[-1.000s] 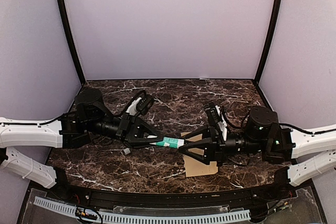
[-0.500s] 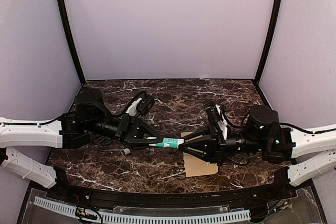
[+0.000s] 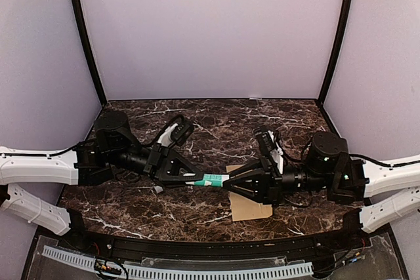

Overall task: Place the letter into the envelope and seal it
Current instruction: Unscrew the solid glue.

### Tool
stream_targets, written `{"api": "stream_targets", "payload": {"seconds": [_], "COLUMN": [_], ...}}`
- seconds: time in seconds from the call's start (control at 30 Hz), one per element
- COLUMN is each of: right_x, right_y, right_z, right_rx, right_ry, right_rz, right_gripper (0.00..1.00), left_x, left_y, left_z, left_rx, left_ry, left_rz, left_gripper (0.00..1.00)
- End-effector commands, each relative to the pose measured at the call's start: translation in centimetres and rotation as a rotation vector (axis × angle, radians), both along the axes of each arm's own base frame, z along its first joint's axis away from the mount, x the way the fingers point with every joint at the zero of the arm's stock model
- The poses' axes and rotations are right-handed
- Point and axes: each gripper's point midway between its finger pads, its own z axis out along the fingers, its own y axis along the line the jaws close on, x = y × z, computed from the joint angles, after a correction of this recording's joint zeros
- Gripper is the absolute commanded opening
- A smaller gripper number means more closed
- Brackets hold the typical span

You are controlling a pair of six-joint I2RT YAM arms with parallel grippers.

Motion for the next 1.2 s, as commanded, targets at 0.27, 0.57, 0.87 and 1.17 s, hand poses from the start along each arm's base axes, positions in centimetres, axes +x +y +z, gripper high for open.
{"api": "stream_targets", "payload": {"seconds": [0.27, 0.57, 0.87, 1.17], "right_x": [0.7, 1.3, 1.3, 0.8], "right_y": [0.9, 1.1, 1.4, 1.6], "right_z": [0.7, -0.7, -2.2, -3.7], "right_rx": [0.035, 0.04, 0.038, 0.037], "right_ry": [0.374, 0.617, 0.818, 0.979], "right_rz": [-0.038, -0.065, -0.056, -0.013], "right_gripper": [0.0, 0.0, 0.0, 0.0], "left_x": [0.9, 0.5, -0.3, -0.2], "left_y": [-0.1, 0.7, 1.3, 1.4], "left_z": [-0.1, 0.1, -0.3, -1.4], "left_rx": [0.034, 0.002, -0.018, 0.018], "left_ry": [-0.227, -0.388, -0.471, -0.52], "left_rz": [0.05, 0.04, -0.002, -0.006], "left_gripper": [0.0, 0.0, 0.0, 0.0]}}
